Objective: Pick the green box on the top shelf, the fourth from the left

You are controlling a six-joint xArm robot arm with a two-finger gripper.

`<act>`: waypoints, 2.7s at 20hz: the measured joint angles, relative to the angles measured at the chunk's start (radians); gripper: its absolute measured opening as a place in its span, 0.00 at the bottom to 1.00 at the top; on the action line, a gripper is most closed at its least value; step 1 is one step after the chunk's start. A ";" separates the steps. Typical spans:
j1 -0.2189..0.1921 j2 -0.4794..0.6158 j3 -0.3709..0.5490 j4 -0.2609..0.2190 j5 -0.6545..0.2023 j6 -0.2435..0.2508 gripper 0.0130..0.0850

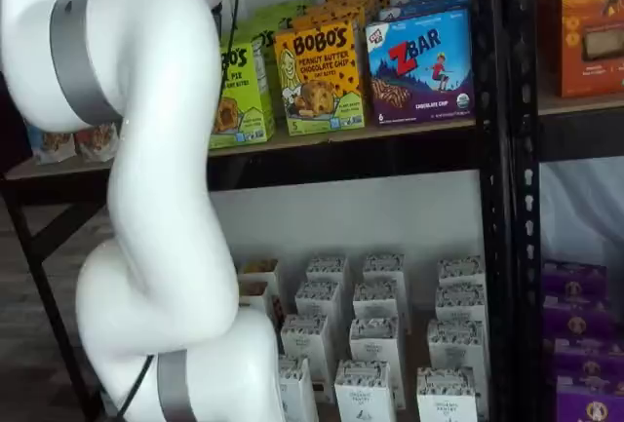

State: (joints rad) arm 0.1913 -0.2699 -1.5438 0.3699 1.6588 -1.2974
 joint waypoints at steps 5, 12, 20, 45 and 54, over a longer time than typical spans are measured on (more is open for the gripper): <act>-0.005 0.008 0.006 0.006 -0.037 -0.007 1.00; -0.017 0.027 0.006 0.017 -0.073 -0.025 1.00; -0.029 0.060 -0.007 0.015 -0.118 -0.042 1.00; -0.020 0.177 -0.081 -0.063 -0.109 -0.058 1.00; 0.000 0.175 -0.052 -0.099 -0.145 -0.048 1.00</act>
State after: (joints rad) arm 0.1917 -0.0950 -1.5962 0.2704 1.5139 -1.3456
